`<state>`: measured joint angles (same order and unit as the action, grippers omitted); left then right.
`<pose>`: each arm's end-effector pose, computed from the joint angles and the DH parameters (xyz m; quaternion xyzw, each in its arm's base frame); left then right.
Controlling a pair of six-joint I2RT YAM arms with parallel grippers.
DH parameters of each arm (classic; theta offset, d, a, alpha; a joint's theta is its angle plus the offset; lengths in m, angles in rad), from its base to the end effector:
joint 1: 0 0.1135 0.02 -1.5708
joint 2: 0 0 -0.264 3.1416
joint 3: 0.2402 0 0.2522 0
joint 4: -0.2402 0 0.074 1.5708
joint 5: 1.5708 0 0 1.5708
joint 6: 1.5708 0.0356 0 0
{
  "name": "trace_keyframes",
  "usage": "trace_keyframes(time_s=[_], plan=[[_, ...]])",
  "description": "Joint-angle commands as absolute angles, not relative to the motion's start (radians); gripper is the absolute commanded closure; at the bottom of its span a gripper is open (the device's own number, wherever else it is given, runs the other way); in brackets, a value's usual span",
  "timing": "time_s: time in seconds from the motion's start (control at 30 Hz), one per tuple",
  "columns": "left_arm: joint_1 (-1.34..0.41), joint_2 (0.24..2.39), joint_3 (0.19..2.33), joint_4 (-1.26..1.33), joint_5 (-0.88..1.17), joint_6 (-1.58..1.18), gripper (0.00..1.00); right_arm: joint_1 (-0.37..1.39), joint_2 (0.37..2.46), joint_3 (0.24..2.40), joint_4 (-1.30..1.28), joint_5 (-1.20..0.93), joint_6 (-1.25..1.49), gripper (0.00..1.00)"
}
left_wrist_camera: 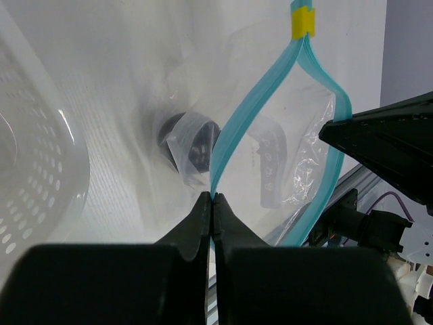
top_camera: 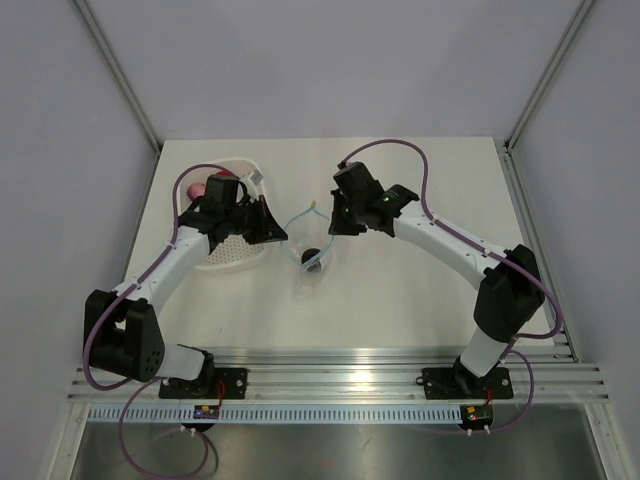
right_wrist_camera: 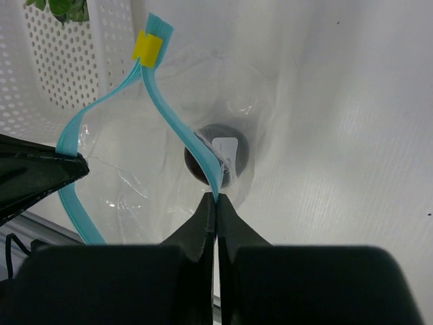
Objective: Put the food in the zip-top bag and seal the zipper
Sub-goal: Pick up the fake fruit from the bin.
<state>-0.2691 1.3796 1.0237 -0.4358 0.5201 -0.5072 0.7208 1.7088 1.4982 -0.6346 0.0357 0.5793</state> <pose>0.2788 -0.0952 0.2689 -0.0092 0.8992 -0.3591 0.2497 0.2872 0.2506 0.3005 -0.0598 0.9329 0.2015 0.2926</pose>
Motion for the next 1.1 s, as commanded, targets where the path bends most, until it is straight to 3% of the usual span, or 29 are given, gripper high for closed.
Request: trace_keyframes(time_s=[0.0, 0.2, 0.23, 0.27, 0.37, 0.43, 0.67, 0.73, 0.83, 1.07], plan=[[-0.27, 1.385, 1.055, -0.376, 0.545, -0.515, 1.0, 0.721, 1.677, 1.477, -0.626, 0.029, 0.612, 1.0], [-0.27, 1.414, 1.098, -0.429, 0.488, -0.483, 0.98, 0.723, 1.643, 1.459, -0.614, 0.046, 0.635, 1.0], [-0.267, 1.44, 1.121, -0.455, 0.48, -0.477, 0.92, 0.723, 1.641, 1.459, -0.612, 0.045, 0.637, 1.0], [-0.267, 1.456, 1.152, -0.509, 0.477, -0.454, 0.76, 0.724, 1.643, 1.46, -0.612, 0.044, 0.647, 1.0], [-0.267, 1.465, 1.244, -0.566, 0.46, -0.425, 0.51, 0.73, 1.657, 1.483, -0.626, 0.047, 0.672, 1.0], [-0.264, 1.463, 1.311, -0.597, 0.424, -0.411, 0.44, 0.738, 1.672, 1.529, -0.675, 0.08, 0.676, 1.0], [-0.138, 1.526, 1.445, -0.676, 0.39, -0.396, 0.39, 0.753, 1.716, 1.62, -0.71, 0.118, 0.661, 1.0], [-0.088, 1.554, 1.468, -0.678, 0.358, -0.396, 0.31, 0.756, 1.729, 1.631, -0.71, 0.118, 0.66, 1.0], [-0.061, 1.635, 1.535, -0.702, 0.204, -0.365, 0.23, 0.761, 1.735, 1.638, -0.692, 0.103, 0.652, 1.0], [-0.034, 1.87, 1.732, -0.738, -0.095, -0.324, 0.18, 0.762, 1.75, 1.64, -0.661, 0.064, 0.637, 1.0]])
